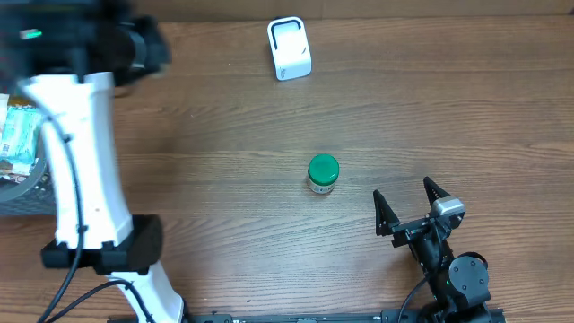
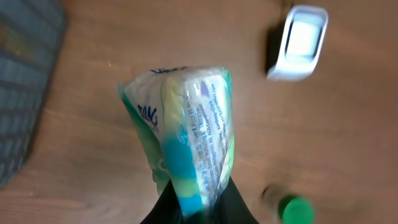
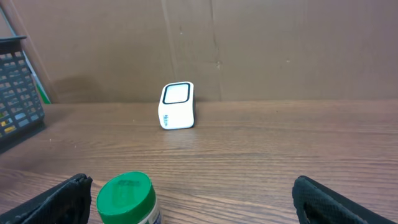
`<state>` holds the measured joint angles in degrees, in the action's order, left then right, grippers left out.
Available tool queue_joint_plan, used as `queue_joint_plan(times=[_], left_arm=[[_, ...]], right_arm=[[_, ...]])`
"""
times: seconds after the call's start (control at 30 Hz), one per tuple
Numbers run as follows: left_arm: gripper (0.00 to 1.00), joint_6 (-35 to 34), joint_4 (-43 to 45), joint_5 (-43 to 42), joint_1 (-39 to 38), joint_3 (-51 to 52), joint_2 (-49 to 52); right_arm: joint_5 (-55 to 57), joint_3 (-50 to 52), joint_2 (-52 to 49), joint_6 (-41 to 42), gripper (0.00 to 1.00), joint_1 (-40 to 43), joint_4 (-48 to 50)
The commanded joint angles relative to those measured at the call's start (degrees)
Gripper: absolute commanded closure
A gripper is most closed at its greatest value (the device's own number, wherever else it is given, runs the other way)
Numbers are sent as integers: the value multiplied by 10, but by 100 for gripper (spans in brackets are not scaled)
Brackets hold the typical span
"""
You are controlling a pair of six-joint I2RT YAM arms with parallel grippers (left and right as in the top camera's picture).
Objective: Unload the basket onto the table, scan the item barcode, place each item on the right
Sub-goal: 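Lift the tissue pack out and carry it toward the scanner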
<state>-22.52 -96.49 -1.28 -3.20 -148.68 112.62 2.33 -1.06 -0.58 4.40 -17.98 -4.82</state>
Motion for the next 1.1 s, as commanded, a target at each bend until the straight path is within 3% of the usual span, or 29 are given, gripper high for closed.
queue_joint_plan(times=[0.0, 0.2, 0.5, 0.8, 1.07], left_arm=[[96, -30, -2, 97, -69, 83, -1], [96, -54, 41, 142, -144, 242, -1], [96, -58, 231, 155, -204, 522, 3], [96, -57, 319, 244, -206, 648, 3], [96, -57, 365, 242, -206, 696, 3]], right_arm=[[-1, 6, 4, -4, 0, 4, 2], [-1, 6, 4, -4, 0, 4, 2], [-1, 6, 4, -4, 0, 4, 2], [-1, 6, 4, -4, 0, 4, 2], [-1, 6, 4, -4, 0, 4, 2]])
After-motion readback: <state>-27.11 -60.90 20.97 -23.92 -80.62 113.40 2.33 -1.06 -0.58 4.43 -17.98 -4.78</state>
